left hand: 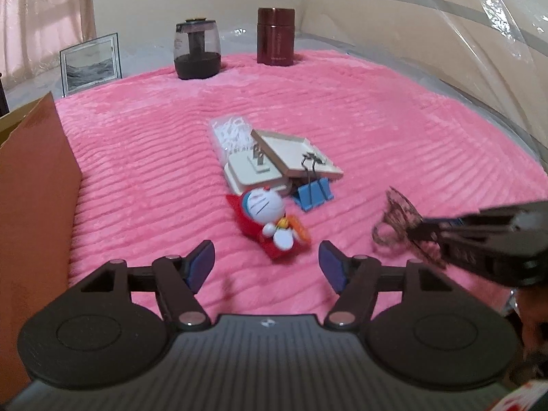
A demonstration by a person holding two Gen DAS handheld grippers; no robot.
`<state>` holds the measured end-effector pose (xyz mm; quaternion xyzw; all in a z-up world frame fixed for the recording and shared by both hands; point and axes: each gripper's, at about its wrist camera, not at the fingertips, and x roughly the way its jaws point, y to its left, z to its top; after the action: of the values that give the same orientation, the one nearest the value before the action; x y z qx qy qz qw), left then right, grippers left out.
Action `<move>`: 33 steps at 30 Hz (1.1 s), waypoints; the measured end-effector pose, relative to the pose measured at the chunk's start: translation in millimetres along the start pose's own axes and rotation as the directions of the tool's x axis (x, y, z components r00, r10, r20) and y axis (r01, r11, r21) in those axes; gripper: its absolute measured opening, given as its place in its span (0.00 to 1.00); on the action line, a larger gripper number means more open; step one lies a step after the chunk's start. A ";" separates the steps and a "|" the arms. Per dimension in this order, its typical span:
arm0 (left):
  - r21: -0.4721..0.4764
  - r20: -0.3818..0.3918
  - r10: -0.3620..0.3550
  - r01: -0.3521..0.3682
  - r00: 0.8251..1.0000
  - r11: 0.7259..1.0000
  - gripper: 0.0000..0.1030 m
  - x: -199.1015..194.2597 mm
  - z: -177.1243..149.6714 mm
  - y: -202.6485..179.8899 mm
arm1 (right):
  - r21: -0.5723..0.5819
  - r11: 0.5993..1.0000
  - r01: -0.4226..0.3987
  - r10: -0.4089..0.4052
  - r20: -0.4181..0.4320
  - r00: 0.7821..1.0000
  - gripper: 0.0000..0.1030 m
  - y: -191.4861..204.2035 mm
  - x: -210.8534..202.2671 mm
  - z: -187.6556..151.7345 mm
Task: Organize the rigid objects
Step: 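Grasp the braided keychain with the right gripper while the left gripper grasps the cat figure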
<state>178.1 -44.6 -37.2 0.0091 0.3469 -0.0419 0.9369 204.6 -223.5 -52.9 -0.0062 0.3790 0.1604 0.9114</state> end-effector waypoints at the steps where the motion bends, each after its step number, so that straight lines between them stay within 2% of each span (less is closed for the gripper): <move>1: -0.003 0.007 0.006 -0.006 1.000 1.000 0.64 3.4 1.1 -1.9 | 0.004 1.000 0.004 -0.004 -0.002 1.000 0.01 -2.5 -0.1 -1.2; 9: -0.038 0.015 0.069 -0.068 0.998 0.997 0.65 42.6 4.9 -0.9 | 0.016 1.000 0.011 -0.011 -0.003 1.000 0.01 -10.1 1.2 -5.5; 15: -0.084 0.014 0.047 -0.045 0.999 0.995 0.64 58.9 9.5 4.3 | 0.022 1.000 0.011 -0.011 -0.010 1.000 0.01 -11.9 5.0 -8.2; 19: -0.112 0.006 0.036 -0.035 0.999 0.993 0.58 66.6 10.4 6.8 | 0.023 1.000 0.010 -0.010 -0.010 1.000 0.01 -11.4 6.1 -7.6; 22: -0.114 0.019 0.028 -0.025 0.999 0.993 0.43 61.0 10.5 7.7 | 0.024 1.000 0.010 -0.009 -0.007 1.000 0.01 -10.7 5.3 -7.3; 25: -0.127 0.015 -0.005 0.007 1.000 0.992 0.39 49.9 8.7 10.2 | 0.029 1.000 0.004 -0.004 -0.005 1.000 0.01 -9.0 2.5 -7.9; 33: -0.098 0.037 -0.053 0.057 0.998 0.994 0.38 0.7 -9.4 12.7 | 0.039 0.999 -0.024 0.023 0.009 1.000 0.01 1.6 -16.9 -15.9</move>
<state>173.6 -31.5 -44.9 -0.0477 0.3324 -0.0507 0.9406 182.0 -229.0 -52.3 0.0168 0.3780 0.1636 0.9111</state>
